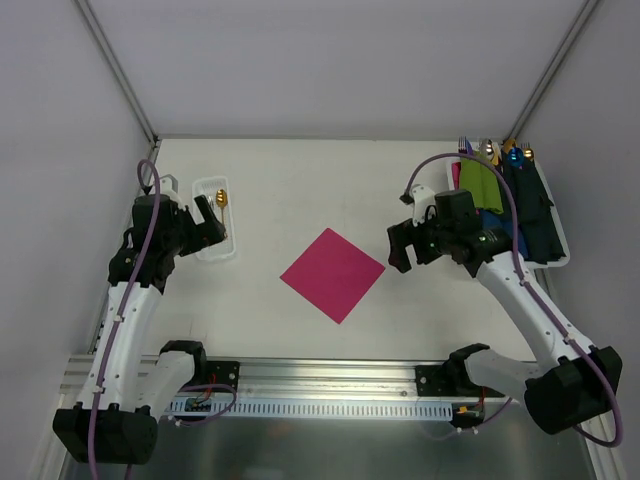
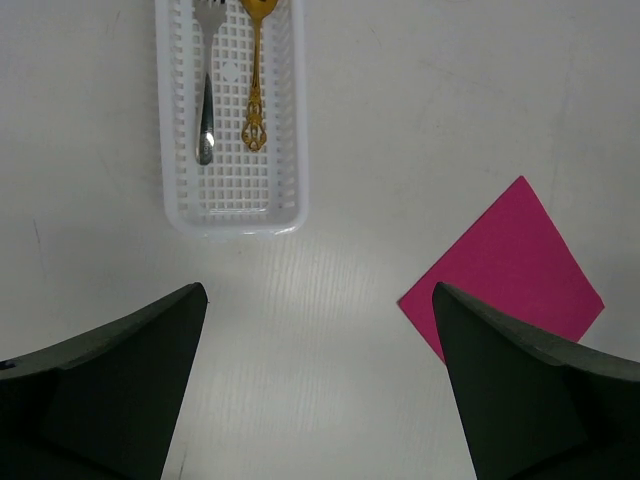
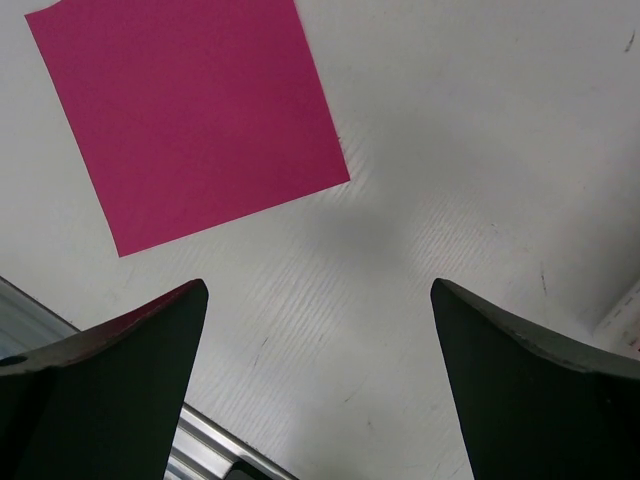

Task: Place the utensils on the paper napkin and roll it up

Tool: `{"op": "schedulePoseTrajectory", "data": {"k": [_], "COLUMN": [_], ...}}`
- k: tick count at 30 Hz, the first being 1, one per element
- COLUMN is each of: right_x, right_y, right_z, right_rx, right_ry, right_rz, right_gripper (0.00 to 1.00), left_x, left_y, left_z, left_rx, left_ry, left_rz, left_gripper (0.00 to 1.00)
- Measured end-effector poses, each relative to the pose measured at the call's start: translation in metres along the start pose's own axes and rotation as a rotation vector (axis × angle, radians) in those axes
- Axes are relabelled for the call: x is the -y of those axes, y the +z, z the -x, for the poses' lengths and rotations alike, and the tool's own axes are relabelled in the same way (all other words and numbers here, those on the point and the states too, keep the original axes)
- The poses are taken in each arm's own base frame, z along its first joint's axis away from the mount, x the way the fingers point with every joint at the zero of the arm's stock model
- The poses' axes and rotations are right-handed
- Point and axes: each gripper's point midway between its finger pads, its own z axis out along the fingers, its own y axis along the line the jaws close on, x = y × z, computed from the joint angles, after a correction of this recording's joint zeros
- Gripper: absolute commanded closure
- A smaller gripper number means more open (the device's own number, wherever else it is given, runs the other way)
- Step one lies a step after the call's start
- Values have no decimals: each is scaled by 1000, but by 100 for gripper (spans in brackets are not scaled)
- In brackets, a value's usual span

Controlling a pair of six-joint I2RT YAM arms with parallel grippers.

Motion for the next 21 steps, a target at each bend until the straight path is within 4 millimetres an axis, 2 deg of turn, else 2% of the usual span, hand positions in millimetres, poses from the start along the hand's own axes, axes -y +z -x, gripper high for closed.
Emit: {"op": "schedulePoseTrajectory", "data": {"k": [6,10,12,16,19,21], "right_x": [-6,-18,-23,-29,-33,-40], "right_y": [16,34,44,63,74,83], "right_z": [-4,-9,-13,-19,-19,-17], "right_rx": [-45,-93,-122,-173,-200,-215], "right_ry": [-18,-52,-65,-76,-88,-110], "right_rz": [19,49,63,81,86,93], "right_gripper": [1,1,1,3,6,9], "left_x": [-3,0,2,1,0,-1], "left_y": [15,31,41,69,94,111], "left_z": [-2,11,21,41,49,45], "left_rx": [-57,-98,-112,-141,-177,-214], "left_ry": [5,30,47,66,73,68], "left_rz": [28,43,53,101,124,131], "left_gripper": [5,10,17,32,35,35]}}
